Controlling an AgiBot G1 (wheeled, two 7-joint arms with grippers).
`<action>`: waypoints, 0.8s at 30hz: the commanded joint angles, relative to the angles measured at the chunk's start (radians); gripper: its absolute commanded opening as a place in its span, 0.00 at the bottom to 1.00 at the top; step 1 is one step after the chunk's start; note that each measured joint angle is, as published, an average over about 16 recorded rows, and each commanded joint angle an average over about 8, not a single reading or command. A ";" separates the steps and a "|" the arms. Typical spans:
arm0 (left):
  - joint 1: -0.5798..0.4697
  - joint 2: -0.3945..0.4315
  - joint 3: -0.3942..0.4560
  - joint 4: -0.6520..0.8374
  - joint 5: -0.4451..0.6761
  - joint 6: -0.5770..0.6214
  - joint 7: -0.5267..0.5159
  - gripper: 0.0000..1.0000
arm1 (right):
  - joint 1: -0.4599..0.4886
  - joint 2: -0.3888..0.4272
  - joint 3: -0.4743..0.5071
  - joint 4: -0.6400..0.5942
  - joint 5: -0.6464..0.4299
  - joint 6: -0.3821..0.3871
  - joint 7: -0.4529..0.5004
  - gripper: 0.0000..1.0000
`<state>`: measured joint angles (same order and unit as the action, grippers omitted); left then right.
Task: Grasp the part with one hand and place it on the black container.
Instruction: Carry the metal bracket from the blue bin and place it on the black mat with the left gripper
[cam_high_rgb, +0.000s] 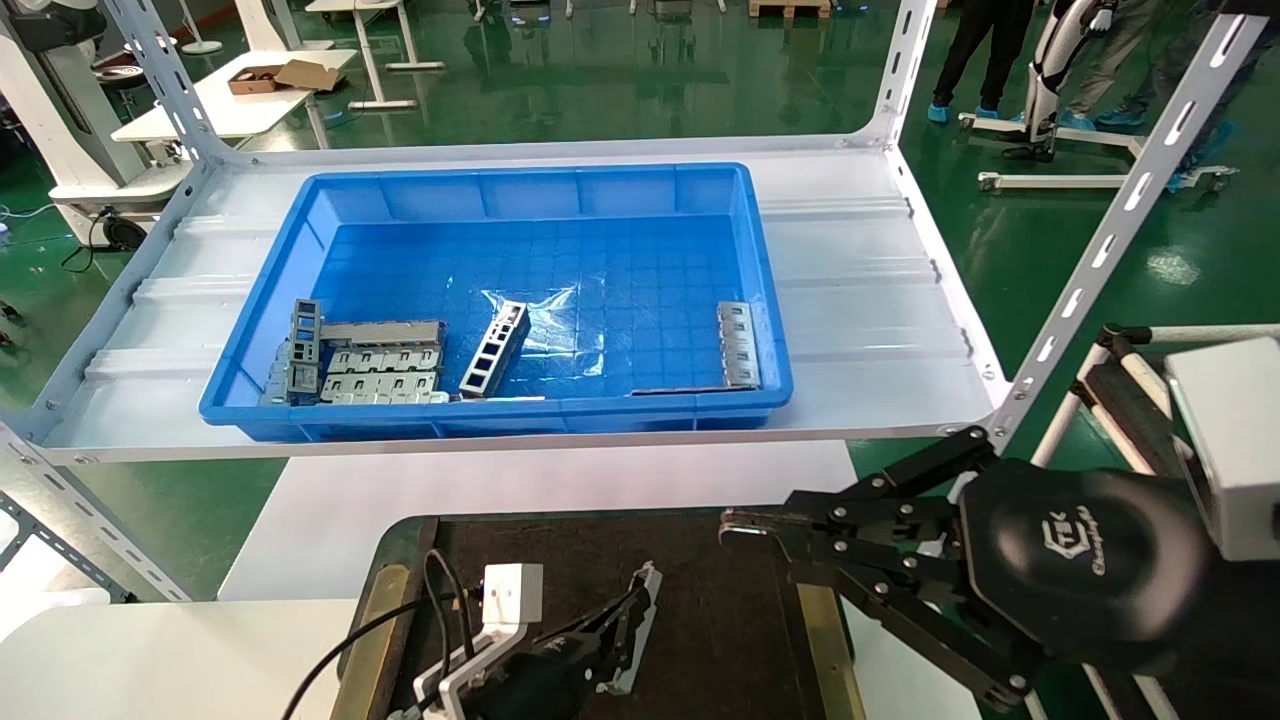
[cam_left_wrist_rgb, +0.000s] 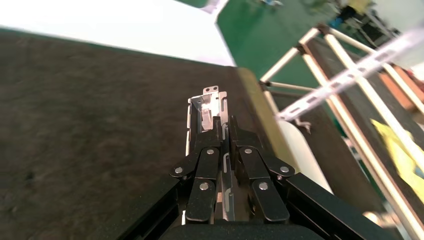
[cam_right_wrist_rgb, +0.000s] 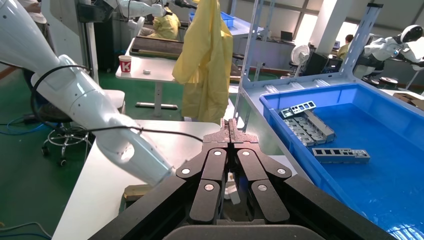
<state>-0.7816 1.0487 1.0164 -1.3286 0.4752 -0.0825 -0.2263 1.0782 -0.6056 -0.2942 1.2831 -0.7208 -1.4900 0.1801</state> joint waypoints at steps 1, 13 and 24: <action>0.005 0.027 0.002 0.002 -0.007 -0.062 -0.006 0.00 | 0.000 0.000 0.000 0.000 0.000 0.000 0.000 0.00; -0.018 0.162 0.009 0.097 -0.031 -0.216 -0.017 0.00 | 0.000 0.000 -0.001 0.000 0.001 0.000 0.000 0.00; -0.044 0.241 -0.015 0.233 -0.001 -0.201 -0.025 0.00 | 0.000 0.001 -0.001 0.000 0.001 0.001 -0.001 0.00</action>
<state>-0.8235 1.2871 1.0010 -1.0971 0.4756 -0.2808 -0.2517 1.0785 -0.6050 -0.2957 1.2831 -0.7198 -1.4894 0.1794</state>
